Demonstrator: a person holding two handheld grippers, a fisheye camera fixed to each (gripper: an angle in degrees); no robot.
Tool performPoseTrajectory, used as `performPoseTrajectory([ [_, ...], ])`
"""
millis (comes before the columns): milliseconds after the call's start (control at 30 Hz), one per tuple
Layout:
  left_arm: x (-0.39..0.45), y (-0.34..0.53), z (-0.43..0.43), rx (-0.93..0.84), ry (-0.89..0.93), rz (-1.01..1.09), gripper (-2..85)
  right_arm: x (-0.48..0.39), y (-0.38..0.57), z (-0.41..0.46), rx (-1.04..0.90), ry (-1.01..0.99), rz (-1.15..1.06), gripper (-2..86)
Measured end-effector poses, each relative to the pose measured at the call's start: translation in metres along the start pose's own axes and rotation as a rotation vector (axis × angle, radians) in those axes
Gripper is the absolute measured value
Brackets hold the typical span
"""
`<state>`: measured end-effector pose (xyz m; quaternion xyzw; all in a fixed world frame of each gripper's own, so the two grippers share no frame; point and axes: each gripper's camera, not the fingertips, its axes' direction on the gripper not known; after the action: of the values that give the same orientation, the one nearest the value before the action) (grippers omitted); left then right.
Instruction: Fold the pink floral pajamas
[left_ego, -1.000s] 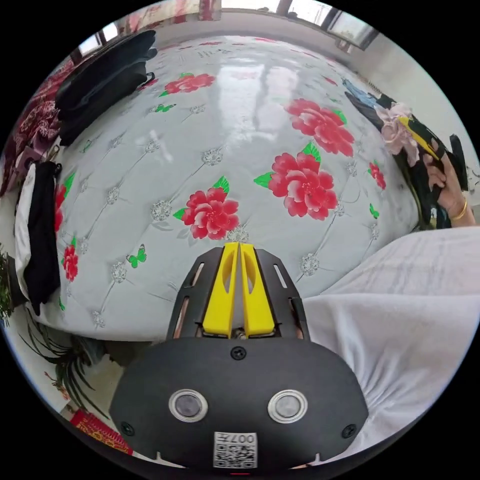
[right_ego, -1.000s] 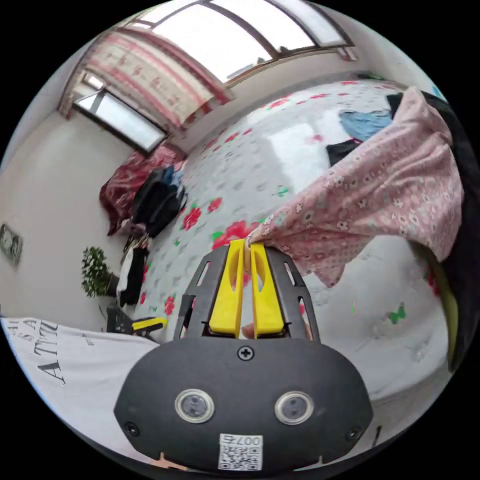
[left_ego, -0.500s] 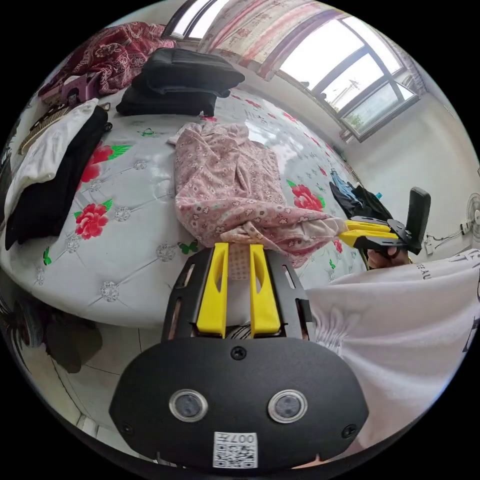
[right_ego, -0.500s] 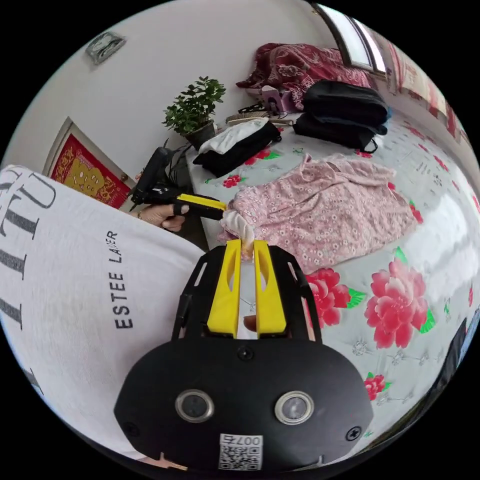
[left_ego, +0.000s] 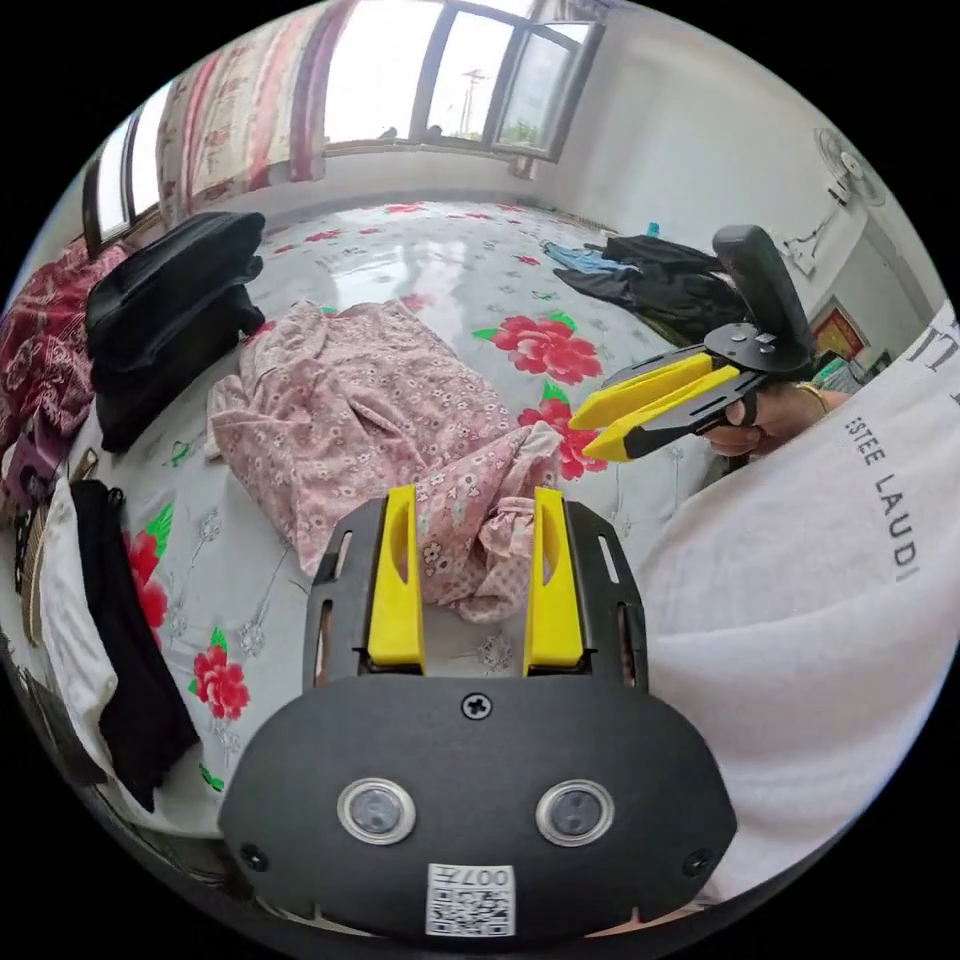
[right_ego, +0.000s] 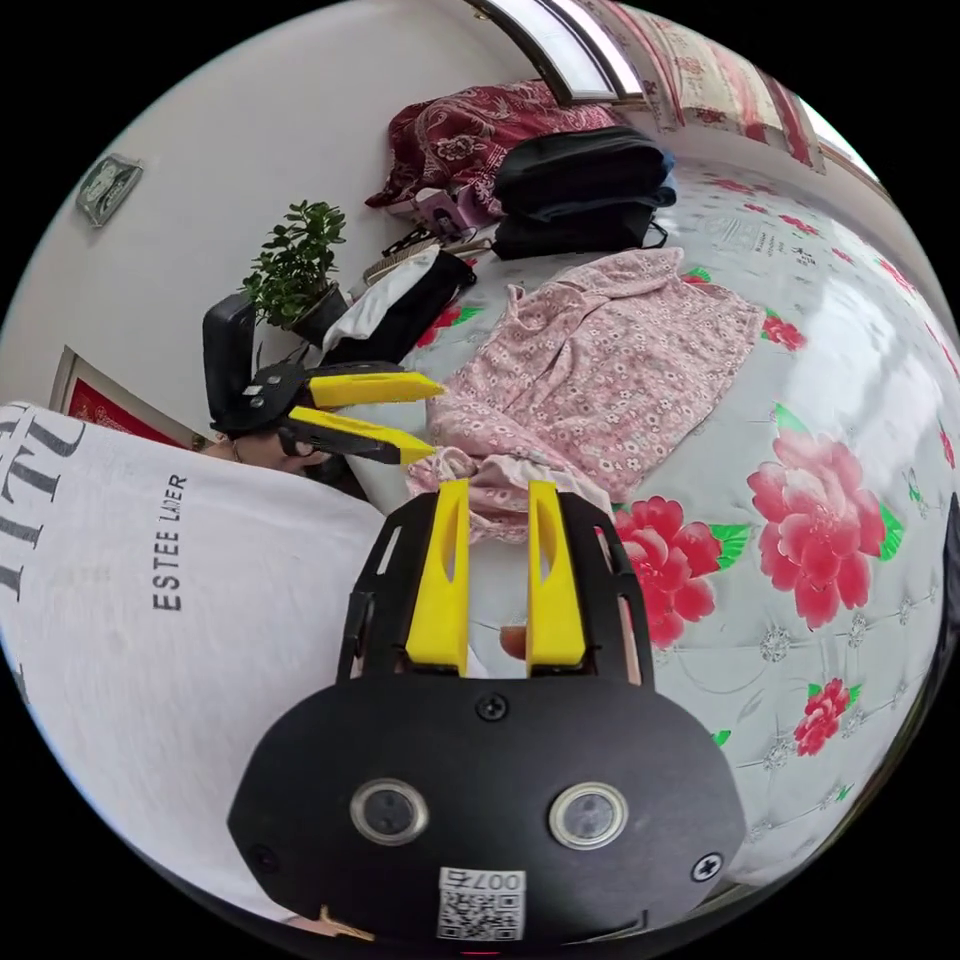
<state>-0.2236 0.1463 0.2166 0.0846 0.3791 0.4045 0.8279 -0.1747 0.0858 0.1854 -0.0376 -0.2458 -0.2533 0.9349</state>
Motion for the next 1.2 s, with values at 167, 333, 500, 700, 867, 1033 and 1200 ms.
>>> performPoseTrajectory([
  [167,-0.013,-0.017,0.04,-0.225,-0.017,0.005,6.7,-0.018,-0.005,0.002,0.058,0.081,0.039,8.2],
  [333,-0.049,-0.007,-0.023,-0.015,0.263,-0.166,5.1,-0.003,0.031,-0.019,0.205,0.117,0.273,9.5],
  [500,-0.073,-0.006,-0.088,0.218,0.417,-0.271,4.7,-0.019,0.047,-0.013,0.202,0.057,0.297,11.7],
  [700,-0.063,-0.017,-0.138,0.377,0.456,-0.265,2.0,-0.06,-0.012,0.003,0.17,0.052,0.141,13.3],
  [867,-0.044,-0.016,-0.169,0.486,0.443,-0.236,-0.3,-0.064,-0.068,0.014,0.174,0.149,0.137,10.4],
  [1033,-0.048,0.011,-0.218,0.585,0.278,-0.314,-0.7,-0.048,-0.061,-0.04,0.311,0.251,0.223,7.4],
  [1200,-0.015,0.016,-0.282,0.72,0.275,-0.202,-0.8,-0.115,-0.01,-0.18,0.608,0.496,-0.006,7.0],
])
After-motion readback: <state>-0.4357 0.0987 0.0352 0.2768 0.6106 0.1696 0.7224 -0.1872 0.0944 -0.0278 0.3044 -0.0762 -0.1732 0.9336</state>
